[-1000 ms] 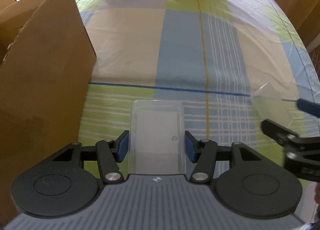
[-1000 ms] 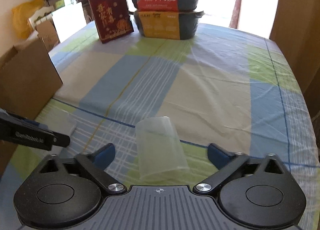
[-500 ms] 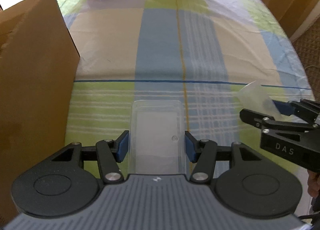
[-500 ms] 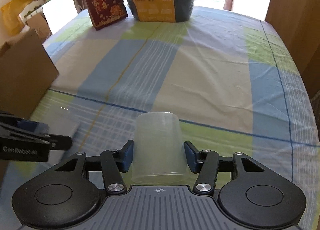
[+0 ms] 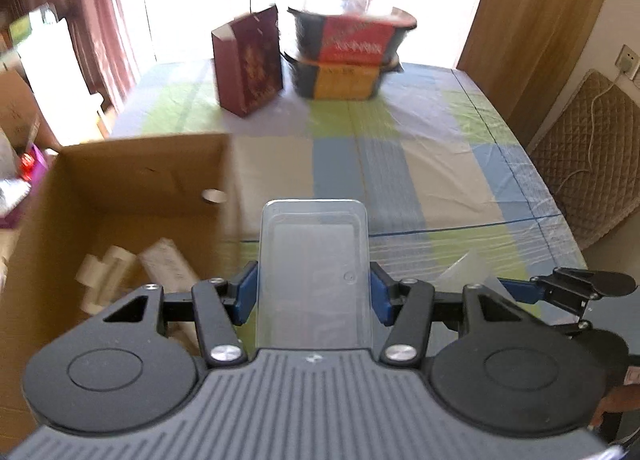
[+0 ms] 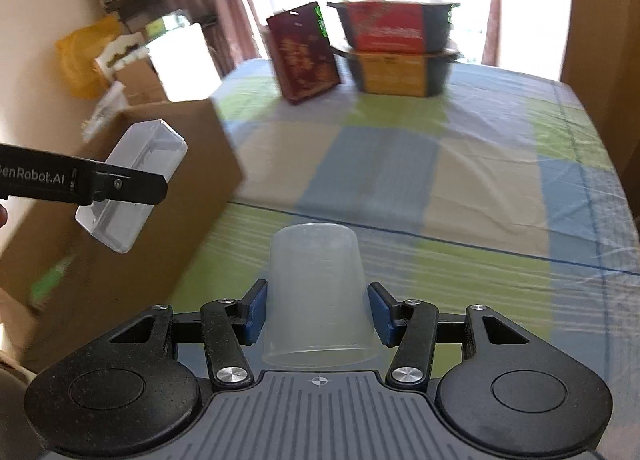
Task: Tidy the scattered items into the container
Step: 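Lift the plastic box and cup and carry both over the cardboard box, then open both tools to drop the plastic box and cup into the cardboard box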
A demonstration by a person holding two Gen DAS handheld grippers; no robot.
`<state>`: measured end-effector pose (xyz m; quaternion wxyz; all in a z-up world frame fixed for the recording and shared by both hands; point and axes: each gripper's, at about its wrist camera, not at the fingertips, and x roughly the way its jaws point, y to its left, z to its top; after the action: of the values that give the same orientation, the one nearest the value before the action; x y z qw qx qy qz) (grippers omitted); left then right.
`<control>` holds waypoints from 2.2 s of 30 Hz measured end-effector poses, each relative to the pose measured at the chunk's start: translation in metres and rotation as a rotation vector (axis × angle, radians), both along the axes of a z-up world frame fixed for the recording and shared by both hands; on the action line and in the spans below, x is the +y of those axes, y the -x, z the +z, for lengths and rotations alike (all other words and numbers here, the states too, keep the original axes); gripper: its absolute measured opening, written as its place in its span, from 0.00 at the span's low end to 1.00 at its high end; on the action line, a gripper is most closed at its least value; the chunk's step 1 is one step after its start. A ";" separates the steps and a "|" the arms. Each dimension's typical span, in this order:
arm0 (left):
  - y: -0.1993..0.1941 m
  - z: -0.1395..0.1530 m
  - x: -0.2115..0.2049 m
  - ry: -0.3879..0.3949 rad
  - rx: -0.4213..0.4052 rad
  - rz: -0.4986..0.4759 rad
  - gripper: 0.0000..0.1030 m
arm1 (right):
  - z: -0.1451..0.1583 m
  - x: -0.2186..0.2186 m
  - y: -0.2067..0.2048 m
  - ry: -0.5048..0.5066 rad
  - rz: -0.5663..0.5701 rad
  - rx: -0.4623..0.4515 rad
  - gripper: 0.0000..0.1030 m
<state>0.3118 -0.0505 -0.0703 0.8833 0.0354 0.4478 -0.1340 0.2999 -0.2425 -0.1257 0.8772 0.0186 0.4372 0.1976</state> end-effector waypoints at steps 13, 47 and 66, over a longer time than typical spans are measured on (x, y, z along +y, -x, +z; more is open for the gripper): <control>0.011 0.026 0.124 -0.137 -0.011 0.062 0.50 | 0.069 0.140 0.013 -0.128 0.102 -0.031 0.54; -0.123 -0.060 0.156 -0.168 0.099 -0.053 0.50 | -0.011 0.238 -0.101 0.221 0.314 -0.102 0.54; -0.134 -0.065 0.152 -0.218 0.067 -0.009 0.63 | -0.014 0.244 -0.096 0.257 0.348 -0.171 0.83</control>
<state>0.4455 0.1017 -0.1350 0.8582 0.1289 0.4887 -0.0893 0.3955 0.0014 -0.1394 0.8590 -0.1857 0.3793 0.2894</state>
